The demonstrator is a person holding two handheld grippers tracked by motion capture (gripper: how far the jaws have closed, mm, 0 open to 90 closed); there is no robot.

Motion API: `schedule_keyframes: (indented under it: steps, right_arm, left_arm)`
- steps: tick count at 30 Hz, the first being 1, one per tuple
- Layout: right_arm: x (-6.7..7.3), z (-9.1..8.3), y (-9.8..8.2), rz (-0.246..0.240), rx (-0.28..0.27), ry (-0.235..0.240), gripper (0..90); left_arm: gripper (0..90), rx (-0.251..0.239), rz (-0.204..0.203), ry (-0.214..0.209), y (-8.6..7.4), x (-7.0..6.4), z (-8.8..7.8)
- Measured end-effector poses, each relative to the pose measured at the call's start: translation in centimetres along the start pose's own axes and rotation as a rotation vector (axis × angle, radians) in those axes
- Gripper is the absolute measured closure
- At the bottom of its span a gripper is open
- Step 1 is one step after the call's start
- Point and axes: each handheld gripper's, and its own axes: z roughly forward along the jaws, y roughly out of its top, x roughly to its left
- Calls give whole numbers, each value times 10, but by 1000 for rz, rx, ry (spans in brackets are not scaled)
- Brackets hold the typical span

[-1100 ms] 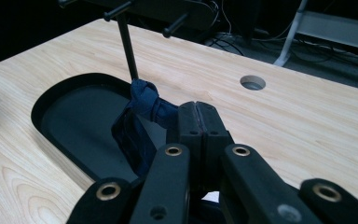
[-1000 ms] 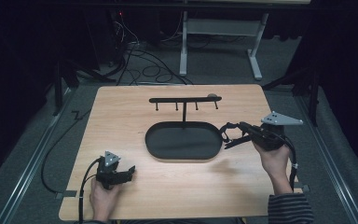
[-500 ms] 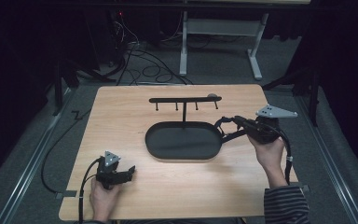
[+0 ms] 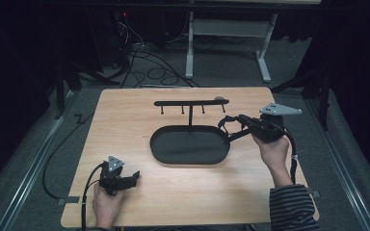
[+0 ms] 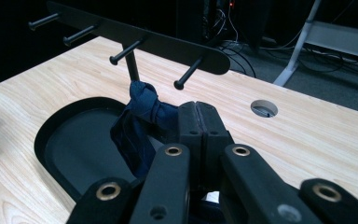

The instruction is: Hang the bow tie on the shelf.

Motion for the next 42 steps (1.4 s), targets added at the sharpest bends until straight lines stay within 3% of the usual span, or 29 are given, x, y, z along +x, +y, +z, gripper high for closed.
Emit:
schedule_keyframes:
  steps: [23,42]
  right_arm:
    - [1,18,23,19,-9,-17,900]
    - [-15,39,21,89,-1,-102,900]
  left_arm:
    - [179,0,-1,0,0,0,0]
    - [179,-1,0,0,0,0,0]
